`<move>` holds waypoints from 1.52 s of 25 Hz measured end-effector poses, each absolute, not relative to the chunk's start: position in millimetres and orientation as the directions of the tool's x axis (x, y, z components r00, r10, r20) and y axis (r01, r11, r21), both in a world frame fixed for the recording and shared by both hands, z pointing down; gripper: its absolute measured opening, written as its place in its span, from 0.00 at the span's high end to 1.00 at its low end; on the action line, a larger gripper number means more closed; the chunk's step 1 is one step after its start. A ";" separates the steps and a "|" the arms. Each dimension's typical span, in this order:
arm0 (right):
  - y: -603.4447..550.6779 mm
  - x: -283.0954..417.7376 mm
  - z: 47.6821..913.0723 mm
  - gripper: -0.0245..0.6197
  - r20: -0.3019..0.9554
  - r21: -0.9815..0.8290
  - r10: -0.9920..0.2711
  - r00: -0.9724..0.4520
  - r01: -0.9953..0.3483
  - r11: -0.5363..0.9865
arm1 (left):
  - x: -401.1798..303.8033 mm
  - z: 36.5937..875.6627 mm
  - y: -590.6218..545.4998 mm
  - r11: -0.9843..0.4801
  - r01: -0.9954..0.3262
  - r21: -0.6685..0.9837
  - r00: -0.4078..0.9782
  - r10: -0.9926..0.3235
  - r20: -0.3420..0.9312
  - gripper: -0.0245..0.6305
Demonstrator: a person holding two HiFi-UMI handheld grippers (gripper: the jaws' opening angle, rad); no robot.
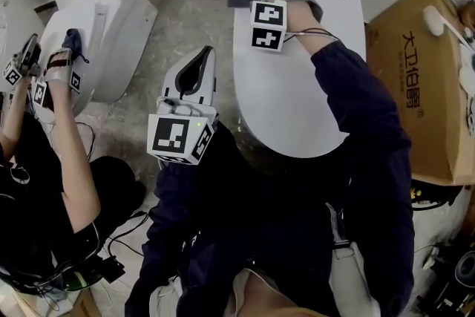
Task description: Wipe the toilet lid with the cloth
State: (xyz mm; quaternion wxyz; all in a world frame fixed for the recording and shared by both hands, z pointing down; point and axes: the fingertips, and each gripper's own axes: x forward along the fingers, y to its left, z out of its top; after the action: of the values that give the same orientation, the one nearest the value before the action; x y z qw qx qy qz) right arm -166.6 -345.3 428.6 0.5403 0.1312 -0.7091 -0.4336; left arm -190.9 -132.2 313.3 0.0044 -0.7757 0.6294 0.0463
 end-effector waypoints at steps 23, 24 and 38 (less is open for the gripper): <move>-177.1 -125.2 440.4 0.84 0.709 0.701 -0.582 -0.398 0.304 0.645 | -194.4 293.4 -136.0 -0.222 -0.975 0.025 0.218 -0.969 -0.113 0.94; -171.2 -123.3 441.0 0.84 0.714 0.696 -0.577 -0.398 0.308 0.649 | -193.9 293.6 -136.1 -0.224 -0.974 0.023 0.220 -0.969 -0.113 0.94; -119.6 -109.4 441.2 0.84 0.763 0.539 -0.396 -0.511 0.165 0.826 | -191.7 292.7 -134.7 -0.229 -0.973 0.018 0.225 -0.966 -0.124 0.94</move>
State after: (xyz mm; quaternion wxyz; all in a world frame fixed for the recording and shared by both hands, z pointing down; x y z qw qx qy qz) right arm -109.4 -119.6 441.2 0.4896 0.0703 -0.8204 -0.2868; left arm -191.7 -134.7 292.7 0.0315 -0.7820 0.6201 0.0543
